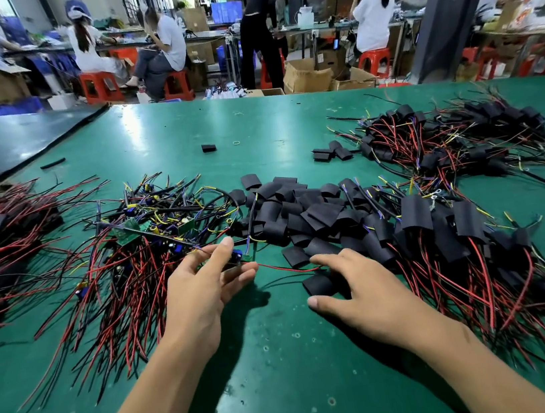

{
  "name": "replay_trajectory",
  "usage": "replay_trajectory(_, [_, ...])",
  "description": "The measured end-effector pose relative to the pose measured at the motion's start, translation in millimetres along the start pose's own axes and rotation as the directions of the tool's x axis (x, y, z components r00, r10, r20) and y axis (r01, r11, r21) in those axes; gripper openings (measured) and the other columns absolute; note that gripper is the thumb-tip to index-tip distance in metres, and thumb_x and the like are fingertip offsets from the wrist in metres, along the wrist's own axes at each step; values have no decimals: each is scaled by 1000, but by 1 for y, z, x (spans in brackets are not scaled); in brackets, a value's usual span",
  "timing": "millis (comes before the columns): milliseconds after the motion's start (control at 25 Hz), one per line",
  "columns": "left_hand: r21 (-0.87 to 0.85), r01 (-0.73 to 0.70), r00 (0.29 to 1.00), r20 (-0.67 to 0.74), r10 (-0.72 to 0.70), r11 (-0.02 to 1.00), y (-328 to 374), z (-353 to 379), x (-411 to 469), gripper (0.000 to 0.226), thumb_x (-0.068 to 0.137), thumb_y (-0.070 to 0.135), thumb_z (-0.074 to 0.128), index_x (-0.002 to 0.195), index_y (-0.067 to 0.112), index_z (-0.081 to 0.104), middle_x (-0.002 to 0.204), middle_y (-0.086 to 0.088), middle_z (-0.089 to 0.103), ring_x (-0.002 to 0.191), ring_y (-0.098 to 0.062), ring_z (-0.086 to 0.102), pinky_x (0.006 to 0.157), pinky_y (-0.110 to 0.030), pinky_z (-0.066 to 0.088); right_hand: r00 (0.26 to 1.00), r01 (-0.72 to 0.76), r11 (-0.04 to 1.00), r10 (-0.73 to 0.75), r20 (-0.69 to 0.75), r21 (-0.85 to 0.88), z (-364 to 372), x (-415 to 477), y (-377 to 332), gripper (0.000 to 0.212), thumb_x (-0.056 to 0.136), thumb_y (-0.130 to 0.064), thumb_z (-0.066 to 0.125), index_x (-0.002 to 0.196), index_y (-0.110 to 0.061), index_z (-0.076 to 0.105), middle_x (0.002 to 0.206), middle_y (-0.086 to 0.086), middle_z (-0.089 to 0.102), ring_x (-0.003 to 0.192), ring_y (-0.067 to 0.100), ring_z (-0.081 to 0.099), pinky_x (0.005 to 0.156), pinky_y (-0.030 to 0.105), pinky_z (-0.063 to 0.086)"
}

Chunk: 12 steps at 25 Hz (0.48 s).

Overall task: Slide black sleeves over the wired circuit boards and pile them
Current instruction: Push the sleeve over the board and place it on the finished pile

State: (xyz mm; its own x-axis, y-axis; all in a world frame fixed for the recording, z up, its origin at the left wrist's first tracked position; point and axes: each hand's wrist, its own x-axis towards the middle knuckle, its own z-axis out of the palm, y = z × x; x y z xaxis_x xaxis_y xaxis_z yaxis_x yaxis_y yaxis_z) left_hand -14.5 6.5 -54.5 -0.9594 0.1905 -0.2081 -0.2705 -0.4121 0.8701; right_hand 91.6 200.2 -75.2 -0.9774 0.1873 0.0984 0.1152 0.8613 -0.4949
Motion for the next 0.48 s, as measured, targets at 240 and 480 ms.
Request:
replay_trajectory(240, [-131,-36,998,40,41,991,6,-3,2,9,88,0,65,97,1,63,94,-22,66,80,-30,75,63,-23,59,981,-154,985,162,-104,75,3,3,5,66,72,-55,78,130,-28,60,100,-11,57,100,14,57,87,29,45])
replay_trajectory(480, [-129,-10,998,55,17,992,6,-4,4,8,88,0,63,96,1,64,87,-17,71,84,-32,75,63,-25,59,952,-118,949,191,-237,293,0,2,2,30,71,-46,85,92,-32,69,96,-14,61,86,-6,56,78,10,42])
